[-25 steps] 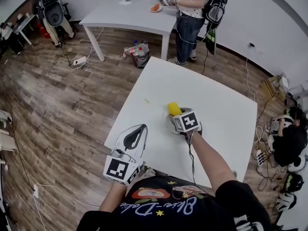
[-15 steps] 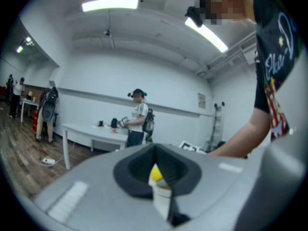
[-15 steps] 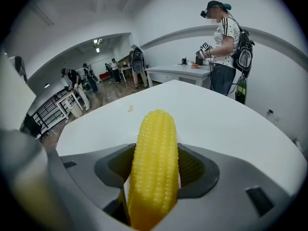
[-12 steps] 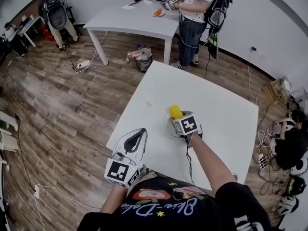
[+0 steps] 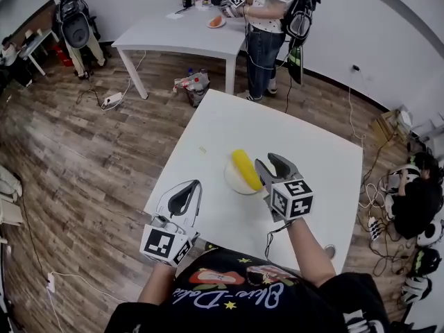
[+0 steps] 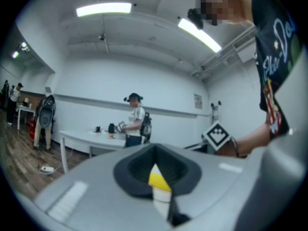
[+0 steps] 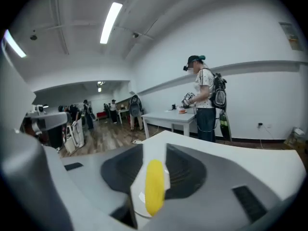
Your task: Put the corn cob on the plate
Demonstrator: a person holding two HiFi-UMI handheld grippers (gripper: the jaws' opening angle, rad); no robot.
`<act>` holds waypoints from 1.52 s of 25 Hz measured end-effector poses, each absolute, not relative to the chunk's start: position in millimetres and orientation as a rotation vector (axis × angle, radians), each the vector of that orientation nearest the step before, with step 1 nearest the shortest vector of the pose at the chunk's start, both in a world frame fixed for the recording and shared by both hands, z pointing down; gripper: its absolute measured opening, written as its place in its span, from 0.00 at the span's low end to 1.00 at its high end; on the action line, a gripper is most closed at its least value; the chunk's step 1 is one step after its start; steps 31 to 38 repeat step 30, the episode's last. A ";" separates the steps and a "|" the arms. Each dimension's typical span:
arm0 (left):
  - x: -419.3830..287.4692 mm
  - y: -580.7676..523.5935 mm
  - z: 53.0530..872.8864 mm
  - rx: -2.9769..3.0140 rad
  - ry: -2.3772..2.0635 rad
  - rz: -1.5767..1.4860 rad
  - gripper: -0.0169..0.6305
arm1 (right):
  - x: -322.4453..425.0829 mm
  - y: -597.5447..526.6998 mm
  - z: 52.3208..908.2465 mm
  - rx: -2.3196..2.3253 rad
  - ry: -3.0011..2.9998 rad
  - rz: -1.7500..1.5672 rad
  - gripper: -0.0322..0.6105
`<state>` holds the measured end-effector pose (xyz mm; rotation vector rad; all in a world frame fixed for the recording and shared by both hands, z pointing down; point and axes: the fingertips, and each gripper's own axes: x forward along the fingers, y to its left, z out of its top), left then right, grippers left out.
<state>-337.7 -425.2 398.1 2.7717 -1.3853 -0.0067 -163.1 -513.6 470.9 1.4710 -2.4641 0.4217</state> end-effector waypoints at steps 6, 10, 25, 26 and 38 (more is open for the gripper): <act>-322.0 -425.7 398.0 2.802 -1.342 0.014 0.02 | -147.9 -460.9 441.1 1.511 -2.538 0.420 0.08; -304.7 -424.5 393.9 2.849 -1.299 0.017 0.02 | -136.5 -452.4 438.6 1.545 -2.534 0.430 0.08; -289.9 -419.9 394.0 2.853 -1.294 0.034 0.02 | -109.8 -451.5 432.8 1.574 -2.509 0.405 0.08; -290.5 -418.9 393.7 2.850 -1.299 0.034 0.02 | -109.1 -451.5 432.2 1.580 -2.510 0.404 0.08; -293.6 -415.1 390.9 2.840 -1.325 0.029 0.02 | -107.8 -449.6 425.9 1.589 -2.518 0.381 0.08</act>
